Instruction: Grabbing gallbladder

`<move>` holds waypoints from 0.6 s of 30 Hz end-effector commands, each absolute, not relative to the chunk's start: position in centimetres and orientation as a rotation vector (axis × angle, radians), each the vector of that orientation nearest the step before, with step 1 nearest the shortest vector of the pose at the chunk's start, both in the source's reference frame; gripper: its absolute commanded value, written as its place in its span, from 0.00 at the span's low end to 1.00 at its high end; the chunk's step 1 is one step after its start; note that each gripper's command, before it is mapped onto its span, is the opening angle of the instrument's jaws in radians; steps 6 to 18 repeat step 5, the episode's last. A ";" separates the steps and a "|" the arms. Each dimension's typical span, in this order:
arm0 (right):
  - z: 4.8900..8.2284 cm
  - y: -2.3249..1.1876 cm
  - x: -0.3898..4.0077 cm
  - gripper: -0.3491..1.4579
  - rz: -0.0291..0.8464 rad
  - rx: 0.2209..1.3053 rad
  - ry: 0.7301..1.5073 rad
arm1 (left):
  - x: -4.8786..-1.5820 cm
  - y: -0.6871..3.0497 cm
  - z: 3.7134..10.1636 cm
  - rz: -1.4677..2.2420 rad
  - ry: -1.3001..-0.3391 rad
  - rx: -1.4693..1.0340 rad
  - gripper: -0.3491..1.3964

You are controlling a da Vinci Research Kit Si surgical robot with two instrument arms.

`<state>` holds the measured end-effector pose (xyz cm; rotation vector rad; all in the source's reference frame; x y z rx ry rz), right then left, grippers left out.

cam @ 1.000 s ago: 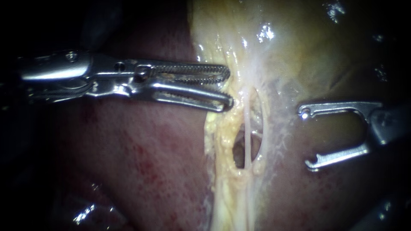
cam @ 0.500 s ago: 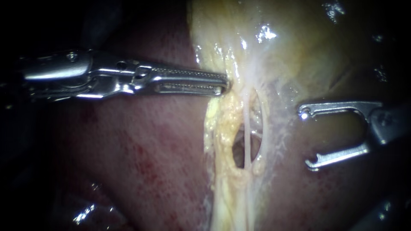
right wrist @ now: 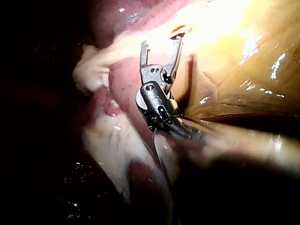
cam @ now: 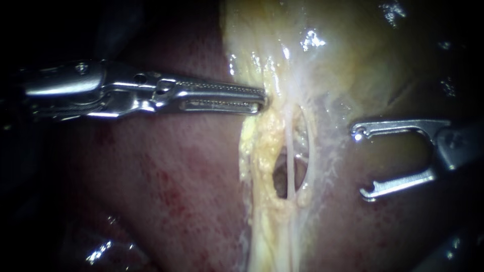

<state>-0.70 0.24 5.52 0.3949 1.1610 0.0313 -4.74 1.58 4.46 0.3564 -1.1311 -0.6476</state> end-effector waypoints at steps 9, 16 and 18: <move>5.53 0.24 -0.70 0.52 0.031 0.395 1.161 | -4.74 1.58 4.46 -0.653 -1.130 0.359 0.00; 5.53 0.24 -0.70 0.52 0.031 0.395 1.161 | -4.74 1.58 4.46 -0.653 -1.130 0.359 0.00; 5.53 0.24 -0.70 0.52 0.031 0.395 1.161 | -4.74 1.58 4.46 -0.653 -1.130 0.359 0.00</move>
